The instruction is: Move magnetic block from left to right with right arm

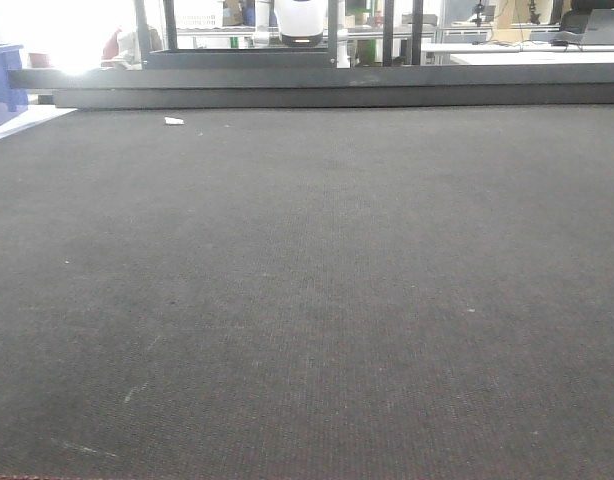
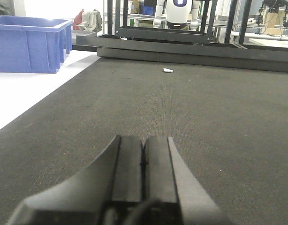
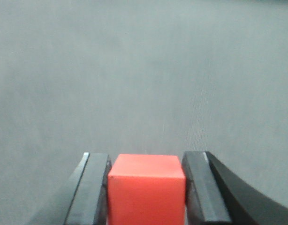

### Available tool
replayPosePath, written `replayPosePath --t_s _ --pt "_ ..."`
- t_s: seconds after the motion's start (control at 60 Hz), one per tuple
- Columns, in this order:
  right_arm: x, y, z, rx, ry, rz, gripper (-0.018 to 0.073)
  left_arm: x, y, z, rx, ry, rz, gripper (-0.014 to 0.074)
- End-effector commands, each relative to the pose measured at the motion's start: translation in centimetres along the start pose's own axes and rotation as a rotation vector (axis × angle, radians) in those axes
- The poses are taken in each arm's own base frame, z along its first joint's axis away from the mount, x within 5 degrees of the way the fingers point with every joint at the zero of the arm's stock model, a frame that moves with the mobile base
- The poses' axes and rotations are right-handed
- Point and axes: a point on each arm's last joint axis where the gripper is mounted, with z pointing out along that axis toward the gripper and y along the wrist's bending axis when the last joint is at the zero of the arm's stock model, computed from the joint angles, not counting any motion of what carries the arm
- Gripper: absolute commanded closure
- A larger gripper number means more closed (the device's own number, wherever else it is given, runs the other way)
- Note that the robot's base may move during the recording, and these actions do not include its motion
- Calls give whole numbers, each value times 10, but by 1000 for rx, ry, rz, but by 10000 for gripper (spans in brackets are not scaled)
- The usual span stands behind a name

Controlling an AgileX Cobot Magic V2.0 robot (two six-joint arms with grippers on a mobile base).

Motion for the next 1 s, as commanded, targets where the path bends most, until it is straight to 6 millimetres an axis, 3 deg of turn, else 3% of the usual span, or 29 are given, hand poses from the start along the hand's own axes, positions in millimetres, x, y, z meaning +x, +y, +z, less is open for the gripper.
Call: replayPosePath --t_s 0.0,0.15,0.983 --pt "-11 0 -21 -8 -167 -14 419 -6 0 -1 2 -93 -6 712" --pt "-8 -2 -38 -14 -241 -9 419 -6 0 -1 2 -93 -6 713" --pt "-7 -2 -38 -13 -238 -9 419 -6 0 -1 2 -93 -6 712"
